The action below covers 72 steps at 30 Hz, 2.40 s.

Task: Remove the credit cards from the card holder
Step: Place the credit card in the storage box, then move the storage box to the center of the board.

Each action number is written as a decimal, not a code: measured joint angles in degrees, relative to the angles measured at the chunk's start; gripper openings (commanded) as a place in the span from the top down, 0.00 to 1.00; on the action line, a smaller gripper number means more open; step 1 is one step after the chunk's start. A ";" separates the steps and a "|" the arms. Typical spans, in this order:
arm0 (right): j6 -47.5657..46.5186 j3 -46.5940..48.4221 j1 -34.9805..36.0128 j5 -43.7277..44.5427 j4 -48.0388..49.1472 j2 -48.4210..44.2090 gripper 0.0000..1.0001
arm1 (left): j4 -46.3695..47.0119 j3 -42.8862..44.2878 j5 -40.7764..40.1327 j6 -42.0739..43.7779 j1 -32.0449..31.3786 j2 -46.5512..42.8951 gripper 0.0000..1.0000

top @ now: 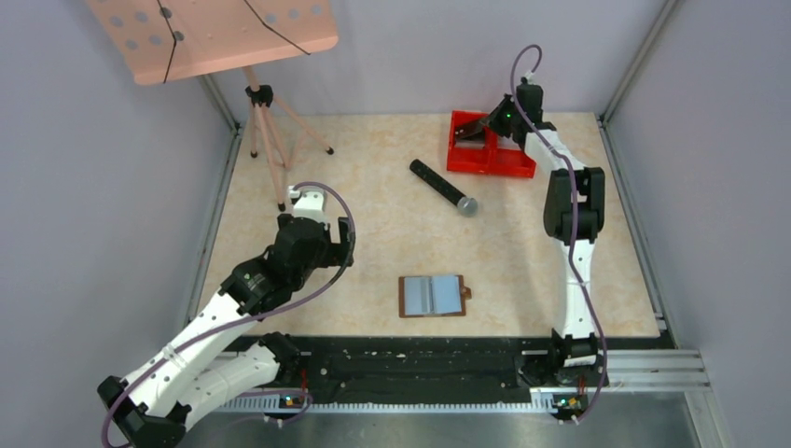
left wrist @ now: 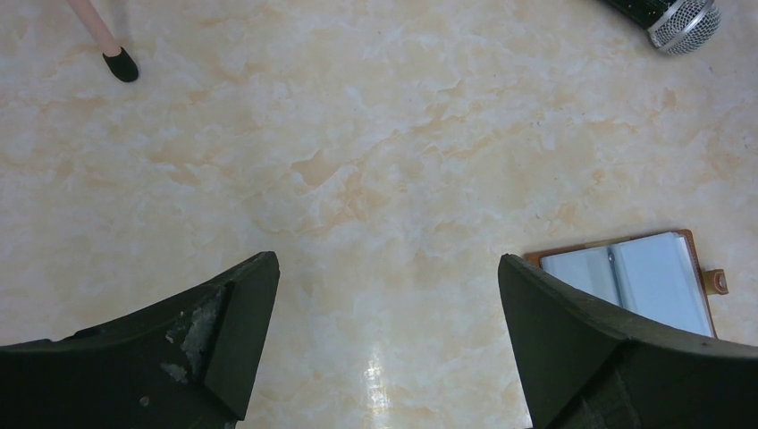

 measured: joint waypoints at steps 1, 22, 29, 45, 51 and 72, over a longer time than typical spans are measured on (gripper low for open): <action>0.02 0.26 -0.09 -0.04 0.07 0.13 1.00 | 0.02 0.00 0.00 0.00 0.00 0.17 0.02; 0.87 4.90 -0.20 -1.57 -0.59 3.98 0.90 | 0.09 0.00 -0.04 -0.02 0.00 0.81 0.02; 0.87 7.04 -0.24 -1.25 -2.38 4.20 0.85 | 0.09 0.00 0.20 -0.07 0.00 1.07 0.02; -1.66 11.76 -0.70 -1.14 -6.86 3.72 0.80 | 0.09 0.00 1.75 -1.36 0.00 1.75 0.02; -4.72 2.43 -0.48 -1.55 -8.35 -4.46 0.83 | -0.13 0.00 4.33 -3.69 0.00 3.82 0.04; -21.29 -6.43 7.54 5.33 -13.66 -8.09 0.98 | -0.76 0.00 4.87 -4.55 0.00 2.67 0.04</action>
